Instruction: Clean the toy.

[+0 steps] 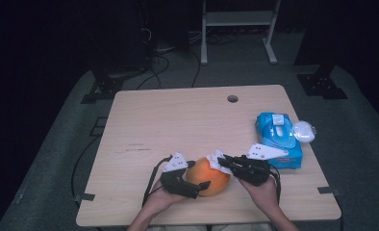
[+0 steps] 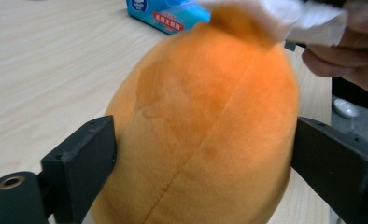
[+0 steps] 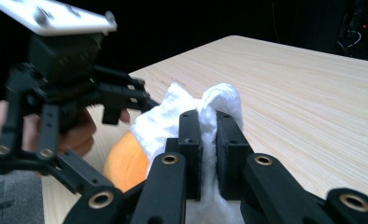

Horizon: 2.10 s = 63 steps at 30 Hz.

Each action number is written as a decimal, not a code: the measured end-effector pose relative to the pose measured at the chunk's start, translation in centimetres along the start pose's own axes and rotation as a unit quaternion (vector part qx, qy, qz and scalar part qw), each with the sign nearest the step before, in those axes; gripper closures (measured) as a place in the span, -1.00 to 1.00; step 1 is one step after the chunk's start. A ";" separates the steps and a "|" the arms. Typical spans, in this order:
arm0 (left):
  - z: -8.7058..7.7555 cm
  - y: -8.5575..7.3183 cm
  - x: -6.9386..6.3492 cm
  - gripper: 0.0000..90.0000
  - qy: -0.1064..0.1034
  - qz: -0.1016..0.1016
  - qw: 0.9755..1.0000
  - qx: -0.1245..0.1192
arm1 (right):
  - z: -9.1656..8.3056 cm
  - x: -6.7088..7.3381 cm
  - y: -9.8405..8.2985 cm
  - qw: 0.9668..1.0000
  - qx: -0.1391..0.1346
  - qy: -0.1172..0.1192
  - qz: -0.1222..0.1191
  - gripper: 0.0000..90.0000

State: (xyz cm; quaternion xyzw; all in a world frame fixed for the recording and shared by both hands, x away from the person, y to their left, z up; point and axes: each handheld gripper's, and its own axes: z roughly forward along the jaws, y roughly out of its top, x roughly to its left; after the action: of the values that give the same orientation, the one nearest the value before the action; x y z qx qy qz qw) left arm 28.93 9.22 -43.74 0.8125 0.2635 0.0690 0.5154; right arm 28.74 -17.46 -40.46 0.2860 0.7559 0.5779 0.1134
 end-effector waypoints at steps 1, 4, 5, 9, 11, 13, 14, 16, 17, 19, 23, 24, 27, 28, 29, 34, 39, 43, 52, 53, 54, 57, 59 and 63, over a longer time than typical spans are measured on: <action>-0.1 0.1 -0.1 -0.60 0.006 0.005 1.000 0.000 | 0.0 0.3 0.2 1.000 -0.002 0.000 -0.006 0.82; -0.4 0.6 -0.8 -0.22 0.034 0.016 0.999 -0.017 | 0.1 1.8 0.9 0.999 -0.007 0.016 -0.031 0.82; -0.5 0.7 -1.1 -0.15 0.037 0.022 0.999 -0.021 | 0.2 2.3 1.0 0.999 -0.004 0.018 -0.040 0.81; -1.1 0.9 -1.4 -0.06 0.047 0.039 0.998 -0.022 | 0.4 1.5 0.7 0.999 0.005 0.003 -0.038 0.82; -0.9 0.9 -1.3 -0.08 0.040 0.033 0.998 -0.019 | 0.3 0.3 0.2 1.000 0.007 -0.006 -0.020 0.82; -0.6 0.9 -1.2 -0.16 0.030 0.025 0.999 -0.021 | 0.2 -0.1 0.0 1.000 0.008 -0.010 -0.009 0.82; -0.5 0.9 -1.1 -0.27 0.028 0.022 0.999 -0.022 | 0.2 0.2 0.1 1.000 0.009 -0.015 -0.016 0.82; -0.3 0.8 -0.5 -0.52 0.025 -0.001 1.000 -0.015 | 0.2 0.8 0.3 1.000 0.009 -0.010 -0.025 0.82; -0.3 0.7 -0.1 -0.67 0.020 -0.017 1.000 -0.010 | 0.4 1.3 0.5 0.999 0.013 -0.007 -0.038 0.82; -0.5 0.4 0.8 -0.80 0.014 -0.038 0.999 -0.007 | 0.7 1.6 0.4 0.999 0.018 -0.004 -0.043 0.82; -0.7 0.1 1.1 -0.58 0.006 -0.042 0.999 -0.014 | 0.5 0.3 0.1 0.999 0.021 -0.018 -0.025 0.82; -0.7 0.2 0.8 -0.47 0.014 -0.032 0.999 -0.016 | 0.5 0.1 0.1 0.999 0.020 -0.020 -0.019 0.82; -0.6 0.9 -0.1 -0.30 0.030 -0.015 0.999 -0.017 | 0.3 0.3 0.2 0.999 0.016 -0.027 -0.016 0.82; -0.6 1.0 -0.3 -0.28 0.031 -0.013 0.999 -0.017 | 0.4 0.8 0.4 0.999 0.014 -0.024 -0.022 0.82; -0.5 1.1 -0.6 -0.27 0.028 -0.004 1.000 -0.013 | 0.4 1.1 0.5 0.999 0.014 -0.018 -0.028 0.82; -0.6 1.2 -1.4 -0.28 0.020 0.021 1.000 -0.007 | 1.0 1.3 0.4 0.999 0.021 -0.001 -0.035 0.82; -0.2 0.8 0.1 -0.70 0.014 -0.007 1.000 -0.001 | 0.1 -0.5 -0.2 0.999 0.022 -0.022 -0.009 0.82; 0.3 -0.2 1.4 -0.82 -0.009 -0.045 0.999 0.018 | 0.1 -0.8 -0.3 1.000 0.022 -0.022 0.001 0.82; -1.1 1.3 -1.2 -0.15 0.078 0.064 0.995 -0.007 | 0.9 1.1 0.5 1.000 0.010 0.010 -0.021 0.81; -1.2 1.3 -1.2 -0.15 0.083 0.068 0.994 -0.004 | 0.8 0.6 0.4 1.000 0.010 0.007 -0.013 0.81; -1.2 1.3 -1.1 -0.15 0.086 0.068 0.994 -0.004 | 0.8 0.0 0.1 1.000 0.011 0.001 -0.004 0.81; -0.9 1.1 -1.1 -0.15 0.086 0.076 0.993 0.005 | 0.9 -1.8 -0.7 0.999 0.030 -0.017 0.029 0.81; -0.7 1.3 -1.1 -0.16 0.073 0.076 0.994 0.015 | 0.8 -2.3 -0.8 0.999 0.028 -0.019 0.042 0.81; -0.9 1.0 -1.0 -0.22 0.051 0.077 0.995 0.023 | 0.8 -1.7 -0.4 0.999 0.019 -0.017 0.032 0.81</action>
State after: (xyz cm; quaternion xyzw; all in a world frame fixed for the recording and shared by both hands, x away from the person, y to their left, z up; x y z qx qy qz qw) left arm 28.10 9.07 -42.29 0.8372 0.2278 0.1438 0.4760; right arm 30.39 -17.82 -41.40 0.3220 0.7552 0.5617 0.1021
